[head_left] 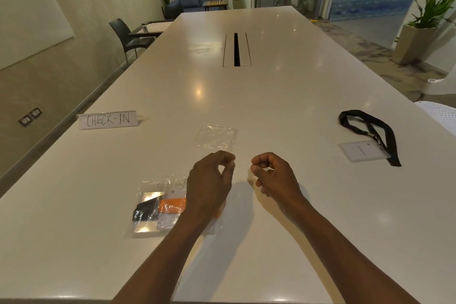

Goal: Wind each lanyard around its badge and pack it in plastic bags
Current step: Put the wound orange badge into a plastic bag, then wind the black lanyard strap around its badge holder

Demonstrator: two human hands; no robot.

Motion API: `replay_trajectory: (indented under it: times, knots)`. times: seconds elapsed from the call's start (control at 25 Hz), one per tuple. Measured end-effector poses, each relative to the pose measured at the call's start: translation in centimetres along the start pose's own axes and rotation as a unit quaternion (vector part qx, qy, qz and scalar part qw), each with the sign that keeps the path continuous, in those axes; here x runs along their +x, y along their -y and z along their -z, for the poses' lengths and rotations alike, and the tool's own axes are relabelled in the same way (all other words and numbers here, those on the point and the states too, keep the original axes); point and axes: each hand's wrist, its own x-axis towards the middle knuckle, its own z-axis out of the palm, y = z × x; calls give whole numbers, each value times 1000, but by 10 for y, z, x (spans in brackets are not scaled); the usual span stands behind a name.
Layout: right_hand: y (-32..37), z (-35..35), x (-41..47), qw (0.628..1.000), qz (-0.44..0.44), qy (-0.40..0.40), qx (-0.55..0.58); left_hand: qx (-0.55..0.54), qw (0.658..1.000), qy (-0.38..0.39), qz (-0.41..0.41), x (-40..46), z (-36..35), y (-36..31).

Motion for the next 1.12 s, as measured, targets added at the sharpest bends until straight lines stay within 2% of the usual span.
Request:
replay_trajectory:
  times: [0.12,0.2,0.28,0.4,0.56,0.72,0.84,0.92,1.12]
  knots:
    - [-9,33,8,998,11,-50,-31,-28,996,84,-6,-4,-35,-17]
    - [-18,58,9,992,10,-96,-84,-49,986,162,-10,-13,-64,-29]
    - [-27,85,9,983,15,-130,-131,-58,977,203,-20,-21,-91,-42]
    - [-38,123,9,969,33,-161,-183,-60,980,188,-36,-22,-125,-60]
    - [-53,169,12,947,66,-210,-232,-10,986,150,-72,-17,-166,-85]
    - [-63,220,23,894,92,-306,-313,68,969,174,-163,-7,-204,-107]
    - [-71,247,40,856,13,-362,-369,100,955,191,-205,10,-229,-120]
    - [-73,251,48,853,-57,-363,-372,100,956,204,-187,22,-245,-130]
    - [-81,247,52,829,-23,-276,-485,154,955,189,-170,49,-273,-140]
